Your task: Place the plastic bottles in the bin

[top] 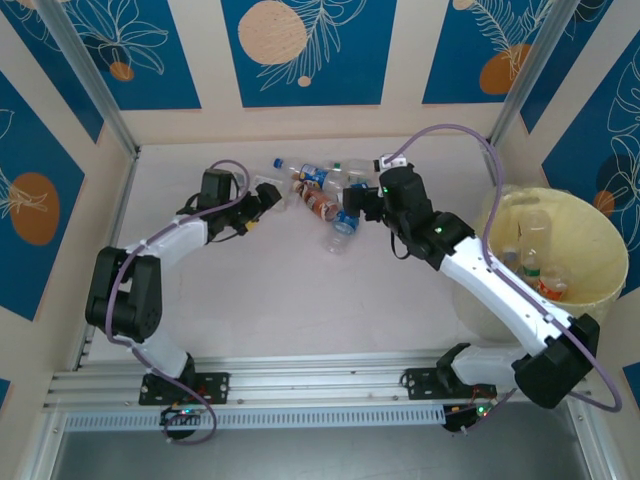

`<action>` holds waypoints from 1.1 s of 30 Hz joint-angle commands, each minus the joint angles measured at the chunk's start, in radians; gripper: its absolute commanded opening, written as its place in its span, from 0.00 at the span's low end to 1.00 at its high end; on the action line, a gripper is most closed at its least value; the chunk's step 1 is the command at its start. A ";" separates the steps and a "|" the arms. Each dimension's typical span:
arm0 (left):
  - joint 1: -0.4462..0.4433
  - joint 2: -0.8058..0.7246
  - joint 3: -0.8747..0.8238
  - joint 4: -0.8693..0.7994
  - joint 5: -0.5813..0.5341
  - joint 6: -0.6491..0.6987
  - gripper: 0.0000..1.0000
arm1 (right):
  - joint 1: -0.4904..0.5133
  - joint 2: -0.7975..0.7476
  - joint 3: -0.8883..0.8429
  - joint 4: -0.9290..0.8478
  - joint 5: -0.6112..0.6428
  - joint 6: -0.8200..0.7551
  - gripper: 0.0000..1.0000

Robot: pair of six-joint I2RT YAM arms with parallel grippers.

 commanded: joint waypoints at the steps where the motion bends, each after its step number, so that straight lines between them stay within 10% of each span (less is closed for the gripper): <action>1: -0.069 -0.048 0.060 -0.077 -0.046 0.133 1.00 | 0.003 0.053 -0.029 0.069 0.012 0.102 1.00; 8: -0.096 -0.014 0.047 -0.064 -0.073 0.061 1.00 | -0.021 0.267 0.016 -0.040 0.113 0.227 1.00; 19: -0.095 -0.025 0.026 -0.088 -0.106 0.064 1.00 | -0.111 0.419 0.035 0.002 -0.169 0.249 1.00; 33: -0.096 -0.027 0.017 -0.113 -0.112 0.069 1.00 | -0.054 0.607 0.088 0.073 -0.207 0.448 0.99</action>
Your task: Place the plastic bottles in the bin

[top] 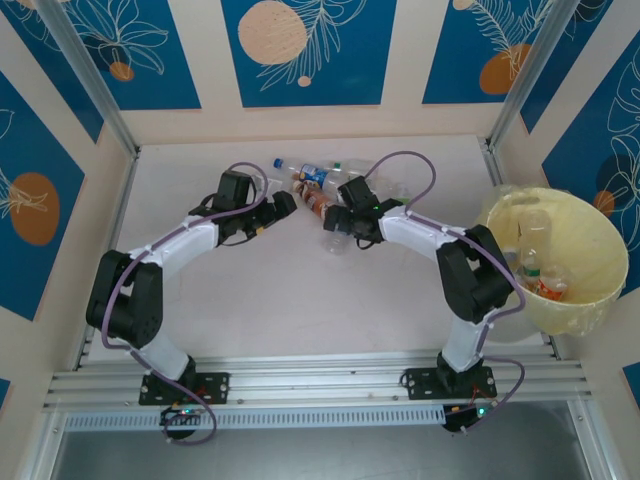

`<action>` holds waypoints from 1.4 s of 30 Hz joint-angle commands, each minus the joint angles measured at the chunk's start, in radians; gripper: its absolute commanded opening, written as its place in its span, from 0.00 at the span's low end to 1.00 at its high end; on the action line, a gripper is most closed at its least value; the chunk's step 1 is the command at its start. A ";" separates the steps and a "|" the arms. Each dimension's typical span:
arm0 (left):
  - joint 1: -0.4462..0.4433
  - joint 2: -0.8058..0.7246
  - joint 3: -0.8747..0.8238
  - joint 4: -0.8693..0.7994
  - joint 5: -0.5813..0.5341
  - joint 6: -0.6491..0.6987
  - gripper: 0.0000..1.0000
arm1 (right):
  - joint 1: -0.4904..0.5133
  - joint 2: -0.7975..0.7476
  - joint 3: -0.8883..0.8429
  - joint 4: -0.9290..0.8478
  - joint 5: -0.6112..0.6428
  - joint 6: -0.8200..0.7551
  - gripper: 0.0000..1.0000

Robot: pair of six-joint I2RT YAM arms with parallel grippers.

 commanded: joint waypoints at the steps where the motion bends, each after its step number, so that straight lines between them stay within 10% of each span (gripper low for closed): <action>1: 0.003 -0.006 -0.007 -0.019 -0.016 0.014 1.00 | 0.012 0.047 0.040 0.025 -0.021 0.077 0.98; 20: 0.005 0.004 -0.005 -0.029 -0.023 0.019 1.00 | 0.041 0.078 0.009 0.036 0.049 0.027 0.70; 35: 0.012 0.026 0.009 -0.002 -0.029 -0.010 1.00 | 0.063 -0.540 -0.199 0.103 0.212 -0.348 0.53; 42: 0.013 0.043 0.013 0.010 -0.013 -0.026 1.00 | 0.042 -0.824 -0.101 -0.142 0.275 -0.491 0.50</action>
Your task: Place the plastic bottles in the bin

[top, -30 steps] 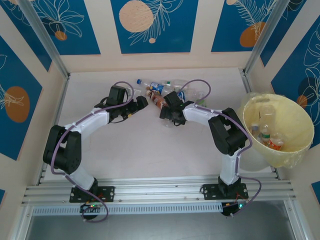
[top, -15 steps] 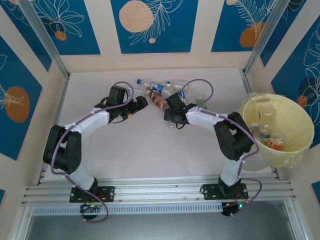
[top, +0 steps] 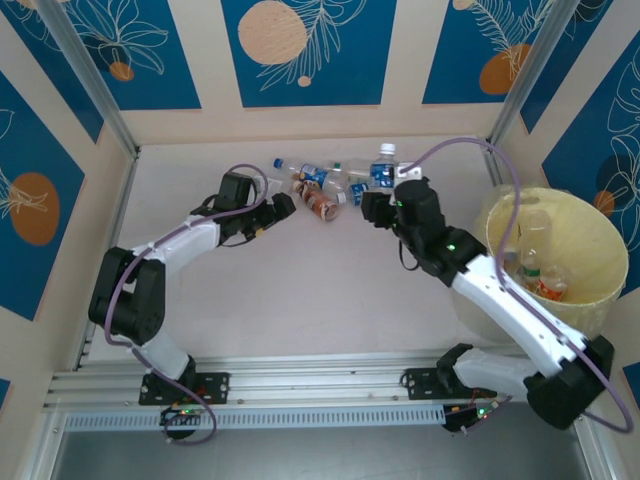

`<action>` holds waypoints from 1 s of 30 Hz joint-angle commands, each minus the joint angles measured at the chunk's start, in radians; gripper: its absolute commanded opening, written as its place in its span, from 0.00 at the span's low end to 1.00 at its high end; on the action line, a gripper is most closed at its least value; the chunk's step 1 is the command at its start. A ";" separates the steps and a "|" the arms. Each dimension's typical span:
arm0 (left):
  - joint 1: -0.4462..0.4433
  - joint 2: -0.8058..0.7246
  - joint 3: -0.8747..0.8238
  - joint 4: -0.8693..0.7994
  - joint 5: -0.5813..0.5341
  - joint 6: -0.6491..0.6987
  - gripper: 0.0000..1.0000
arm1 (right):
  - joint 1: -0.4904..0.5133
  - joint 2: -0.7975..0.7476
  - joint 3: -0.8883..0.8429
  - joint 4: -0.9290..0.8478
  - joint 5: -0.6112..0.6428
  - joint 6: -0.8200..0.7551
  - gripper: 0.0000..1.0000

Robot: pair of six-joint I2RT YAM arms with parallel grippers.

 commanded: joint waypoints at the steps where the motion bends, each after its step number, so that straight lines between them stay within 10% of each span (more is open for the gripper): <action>1: 0.008 0.020 0.014 0.013 0.010 -0.017 1.00 | -0.016 -0.107 0.089 -0.175 0.070 -0.118 0.51; 13: 0.010 0.064 0.033 0.032 0.029 -0.030 1.00 | -0.396 -0.276 0.351 -0.718 0.313 -0.082 0.50; 23: 0.013 0.077 0.051 0.017 0.045 -0.024 1.00 | -0.877 -0.206 0.302 -0.731 -0.149 -0.054 0.51; 30: 0.022 0.075 0.055 0.011 0.039 -0.018 1.00 | -0.954 -0.233 0.241 -0.748 -0.264 -0.054 0.56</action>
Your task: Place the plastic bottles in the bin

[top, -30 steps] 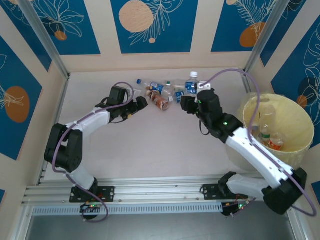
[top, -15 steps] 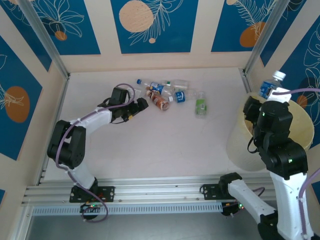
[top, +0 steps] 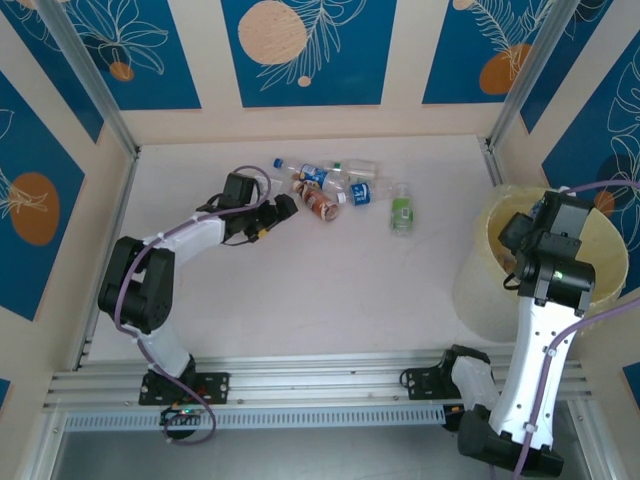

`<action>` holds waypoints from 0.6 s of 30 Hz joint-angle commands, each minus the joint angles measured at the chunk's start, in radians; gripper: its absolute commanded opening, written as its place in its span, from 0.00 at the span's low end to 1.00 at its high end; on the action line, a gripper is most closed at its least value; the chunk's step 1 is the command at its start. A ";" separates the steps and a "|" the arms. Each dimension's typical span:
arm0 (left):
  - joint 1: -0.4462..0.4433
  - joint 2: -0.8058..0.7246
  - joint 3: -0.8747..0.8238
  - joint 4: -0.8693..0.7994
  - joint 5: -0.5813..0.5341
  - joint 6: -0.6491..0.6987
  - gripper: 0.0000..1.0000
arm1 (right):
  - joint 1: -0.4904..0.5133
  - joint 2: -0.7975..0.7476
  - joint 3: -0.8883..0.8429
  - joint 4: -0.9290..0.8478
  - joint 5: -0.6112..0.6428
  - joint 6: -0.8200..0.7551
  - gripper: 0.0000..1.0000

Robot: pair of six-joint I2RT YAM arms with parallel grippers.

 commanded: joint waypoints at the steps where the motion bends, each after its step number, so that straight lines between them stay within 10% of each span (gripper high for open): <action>1: 0.013 0.000 0.031 -0.003 0.013 0.004 1.00 | -0.017 -0.032 -0.017 -0.013 -0.111 0.011 0.57; 18: 0.014 0.007 0.019 0.010 0.021 -0.015 1.00 | -0.028 -0.003 -0.097 0.114 -0.220 0.035 0.64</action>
